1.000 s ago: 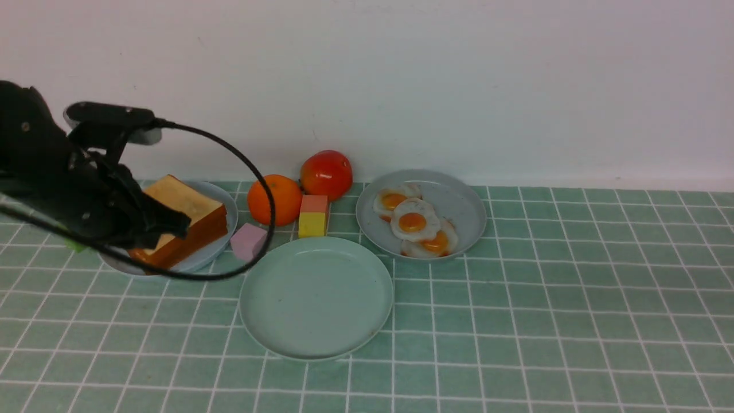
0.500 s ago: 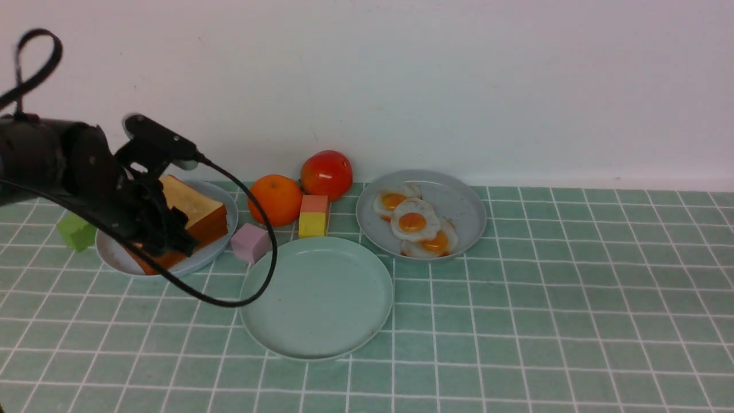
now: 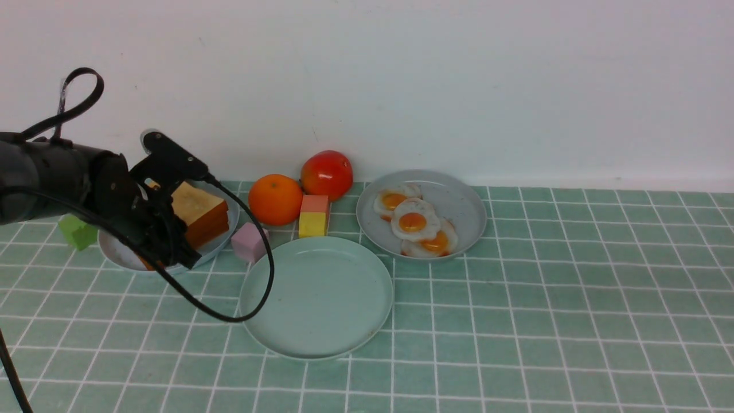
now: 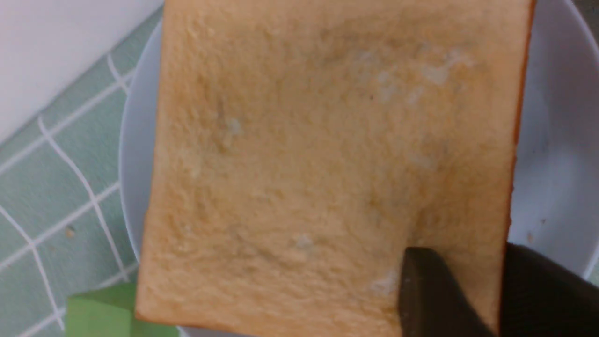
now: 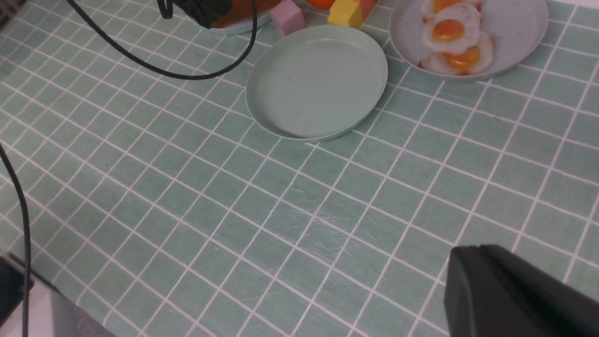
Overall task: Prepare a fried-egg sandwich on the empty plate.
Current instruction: Use the left arm to grab a slice of bread, then use the left arm to put a slice of bread into the empty plate in the middle
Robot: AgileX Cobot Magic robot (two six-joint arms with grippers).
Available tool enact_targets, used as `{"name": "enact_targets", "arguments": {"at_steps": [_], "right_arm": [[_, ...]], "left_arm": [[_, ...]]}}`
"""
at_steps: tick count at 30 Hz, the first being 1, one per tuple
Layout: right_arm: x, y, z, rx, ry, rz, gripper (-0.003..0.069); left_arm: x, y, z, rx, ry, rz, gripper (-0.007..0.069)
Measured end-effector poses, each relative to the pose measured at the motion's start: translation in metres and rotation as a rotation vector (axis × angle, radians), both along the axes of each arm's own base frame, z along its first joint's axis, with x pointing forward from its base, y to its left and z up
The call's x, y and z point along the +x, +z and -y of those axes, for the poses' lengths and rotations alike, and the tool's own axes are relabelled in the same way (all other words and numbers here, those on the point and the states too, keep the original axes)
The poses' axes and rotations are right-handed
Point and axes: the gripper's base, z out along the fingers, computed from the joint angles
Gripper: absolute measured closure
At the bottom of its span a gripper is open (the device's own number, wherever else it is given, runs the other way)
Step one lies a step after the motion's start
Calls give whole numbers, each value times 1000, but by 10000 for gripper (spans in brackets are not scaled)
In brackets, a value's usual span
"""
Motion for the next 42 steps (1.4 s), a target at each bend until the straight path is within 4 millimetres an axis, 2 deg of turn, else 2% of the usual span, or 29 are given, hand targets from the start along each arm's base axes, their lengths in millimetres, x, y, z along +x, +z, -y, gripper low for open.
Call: {"name": "enact_targets", "arguments": {"at_steps": [3, 7, 10, 13, 15, 19, 21, 22, 23, 24, 27, 30, 33, 42], "right_arm": [[0, 0, 0, 2, 2, -3, 644], [0, 0, 0, 2, 2, -3, 641], [0, 0, 0, 1, 3, -4, 639], [0, 0, 0, -1, 5, -3, 637], [0, 0, 0, -1, 5, -3, 637], [0, 0, 0, -12, 14, 6, 631], [0, 0, 0, -21, 22, 14, 629], [0, 0, 0, -24, 25, 17, 628], [0, 0, 0, -25, 25, 18, 628], [0, 0, 0, -29, 28, 21, 628], [0, 0, 0, -32, 29, 22, 628], [0, 0, 0, -34, 30, 24, 627], [-1, -1, 0, -38, 37, 12, 627], [-7, -6, -1, -58, 74, -54, 618]], "left_arm": [[1, 0, 0, 16, -15, 14, 524], [2, -1, 0, 26, -27, 21, 529], [1, 6, 2, 29, -33, 32, 529], [-4, 22, 9, 23, -39, 57, 529], [-11, 41, 16, 4, -36, 84, 531], [-36, 77, 46, -86, 10, 76, 544], [-50, 82, 67, -102, -15, 52, 544], [-60, 80, 83, -102, -50, 28, 544], [-62, 79, 86, -103, -54, 22, 544], [-75, 73, 109, -95, -116, -12, 544], [-97, 58, 142, -72, -218, -72, 544], [-110, 46, 167, -41, -308, -90, 544], [-110, 37, 175, -40, -318, -92, 545], [-103, 16, 178, 3, -321, -113, 547]]}}
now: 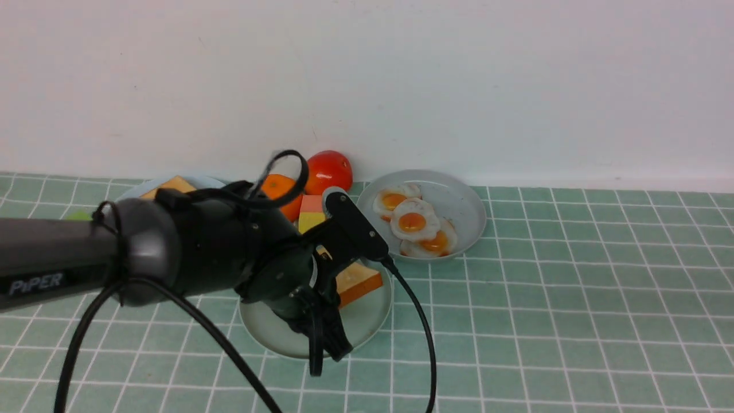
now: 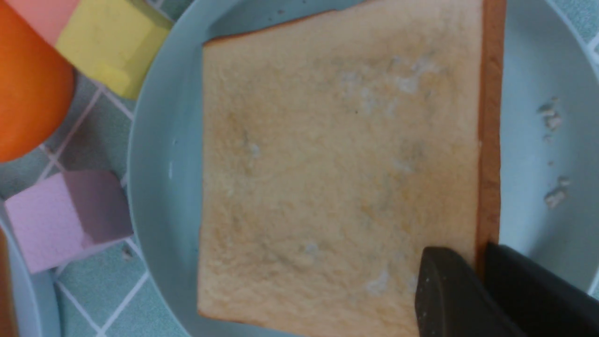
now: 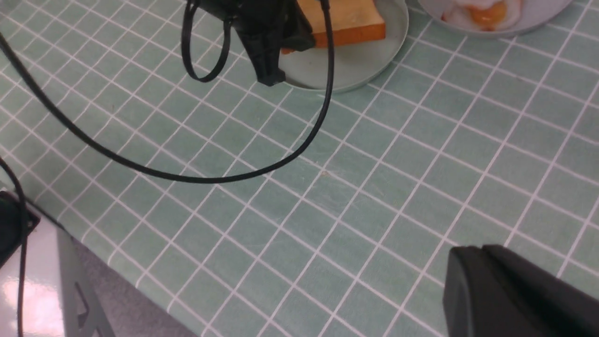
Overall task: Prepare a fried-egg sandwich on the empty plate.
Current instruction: Use the left arm to put a slice of bread into the empty plate in the middle, then use the right arm to grab a fried egg
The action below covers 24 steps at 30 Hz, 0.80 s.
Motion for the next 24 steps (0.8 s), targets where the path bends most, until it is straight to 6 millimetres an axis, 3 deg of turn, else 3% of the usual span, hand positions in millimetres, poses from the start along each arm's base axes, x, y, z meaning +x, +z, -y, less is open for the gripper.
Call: {"name": "enact_targets", "arguments": {"at_steps": [3, 9, 11, 12, 13, 14, 17, 20, 21, 22, 24], "right_arm": [[0, 0, 0, 6, -7, -12, 588], [8, -3, 0, -16, -20, -39, 431], [15, -5, -1, -15, -25, -52, 374], [18, -5, -2, -13, -28, -58, 359], [28, -8, -4, -6, -35, -75, 332], [29, -8, -5, -4, -36, -77, 330], [63, -16, -12, 16, -68, -118, 328], [102, -25, -19, 25, -97, -154, 360], [105, -26, -20, 26, -98, -158, 362], [115, -29, -22, 28, -106, -172, 370], [151, -38, -30, 30, -115, -218, 388]], "left_arm": [[0, -2, 0, 1, 0, -3, 494], [-1, 1, 1, -12, 16, -8, 174], [-6, 11, 1, -30, 35, -5, 74], [-8, 16, 1, -44, 46, 0, 55], [-17, 37, 1, -94, 71, 28, 32], [-18, 40, 1, -103, 75, 32, 32], [-49, 110, -12, -317, 179, 126, 158], [-87, 164, -44, -481, 252, 205, 417], [-89, 166, -46, -490, 257, 208, 435], [-100, 174, -55, -514, 265, 224, 504], [-134, 184, -85, -590, 291, 259, 638]]}}
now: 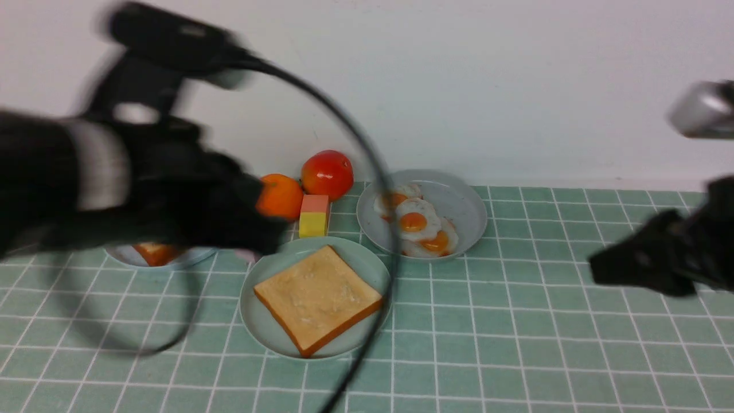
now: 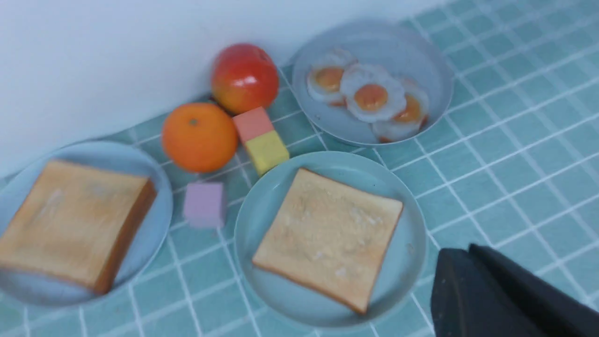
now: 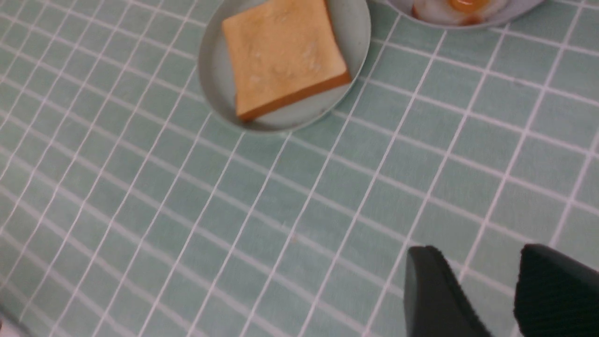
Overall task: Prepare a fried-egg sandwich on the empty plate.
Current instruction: Use the right arm to grab a fried egg
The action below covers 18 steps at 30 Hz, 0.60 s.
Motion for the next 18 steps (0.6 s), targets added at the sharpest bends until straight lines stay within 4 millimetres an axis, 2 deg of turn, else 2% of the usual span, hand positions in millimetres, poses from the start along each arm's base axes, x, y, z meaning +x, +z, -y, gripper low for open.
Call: {"name": "enact_targets", "arguments": {"at_steps": [3, 4, 6, 7, 9, 10, 14, 17, 18], "right_arm": [[35, -12, -8, -2, -4, -39, 392], [58, -24, -13, -1, -1, -76, 393], [72, -31, -17, 0, 2, -91, 393], [93, -41, -22, 1, 7, -110, 393], [119, -55, -28, -3, 11, -132, 393], [127, -59, -30, -6, 13, -139, 393], [184, -89, -42, -13, 28, -161, 387], [210, -106, -48, -14, 38, -170, 376], [224, -112, -51, -12, 39, -160, 365]], "left_arm": [[-32, -6, -26, -74, 14, 34, 638], [-48, -12, -39, -120, 18, 57, 638], [-59, -19, -47, -156, 18, 76, 638], [-71, -27, -56, -205, 16, 101, 638], [-87, -42, -67, -302, 11, 139, 638], [-90, -46, -69, -324, 11, 144, 638], [-106, -73, -81, -386, 1, 204, 638], [-106, -77, -82, -388, 1, 213, 638], [-106, -76, -82, -395, -6, 226, 638]]}}
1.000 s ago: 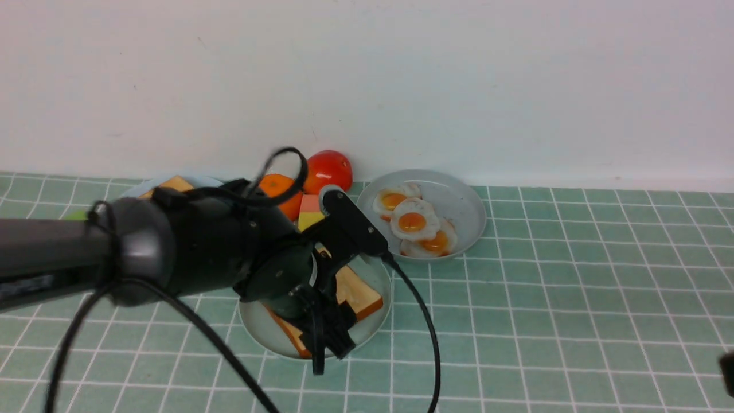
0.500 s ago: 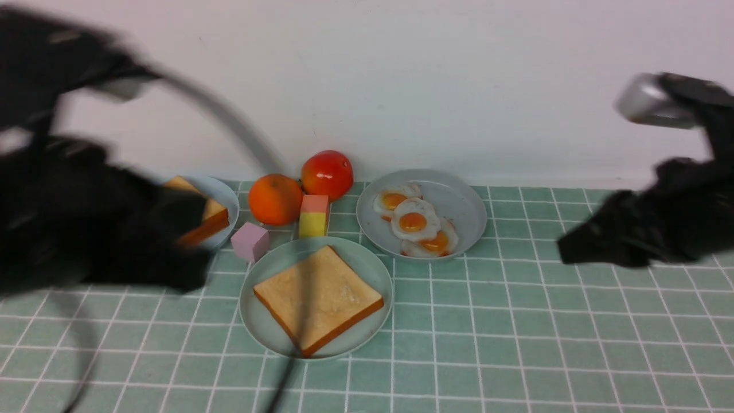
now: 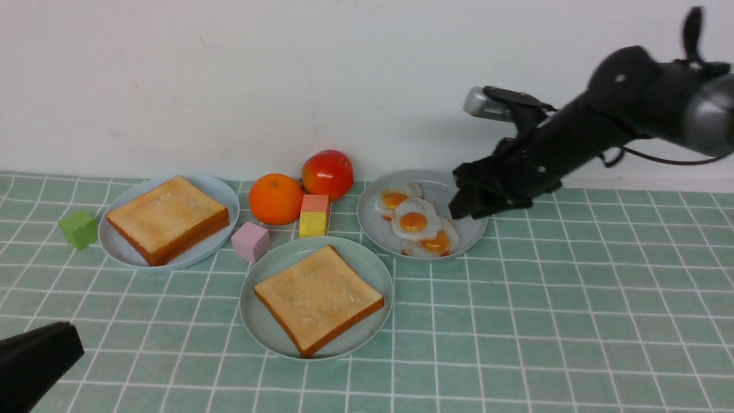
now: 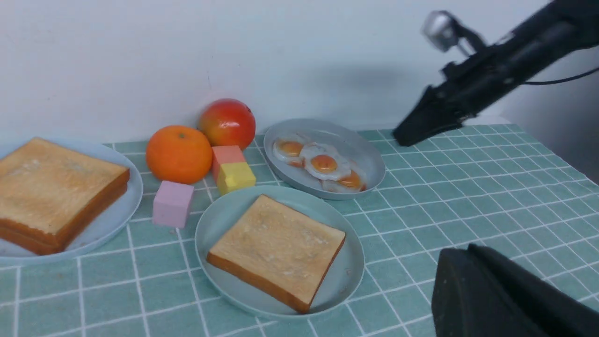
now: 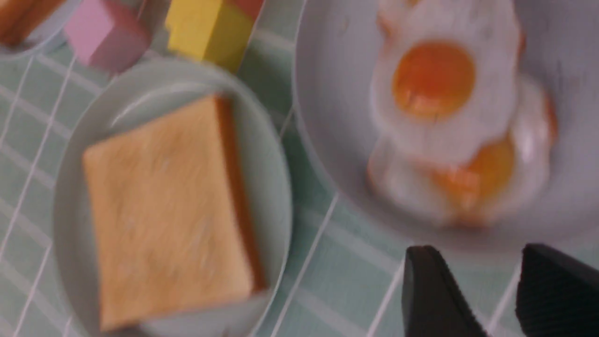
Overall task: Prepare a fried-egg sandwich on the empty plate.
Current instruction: Use the right arm to grab a fried egg
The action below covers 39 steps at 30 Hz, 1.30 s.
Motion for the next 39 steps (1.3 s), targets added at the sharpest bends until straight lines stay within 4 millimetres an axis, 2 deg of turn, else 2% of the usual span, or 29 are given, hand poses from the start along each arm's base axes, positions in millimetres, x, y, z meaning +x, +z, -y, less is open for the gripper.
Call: {"name": "enact_targets", "arguments": {"at_steps": [2, 6, 12, 16, 31, 37, 39], "right_arm": [[21, -10, -5, 5, 1, 23, 345], [43, -24, -9, 12, 1, 45, 318], [66, -55, -13, 27, -42, 74, 307], [72, -64, -13, 45, -81, 96, 305], [75, -61, -15, 87, -101, 122, 304], [75, -81, -18, 80, -95, 82, 304], [75, -81, -19, 85, -94, 82, 304]], "left_arm": [[0, 2, 1, -13, -10, 21, 638], [0, 4, 2, -24, -19, 39, 638], [-1, 2, 2, -35, -16, 11, 638], [-1, 2, 2, -37, -16, 7, 638], [-1, 2, 2, -37, -16, 7, 638], [-1, 2, 2, -37, -16, 7, 638], [-1, 2, 2, -38, -16, 6, 638]]}}
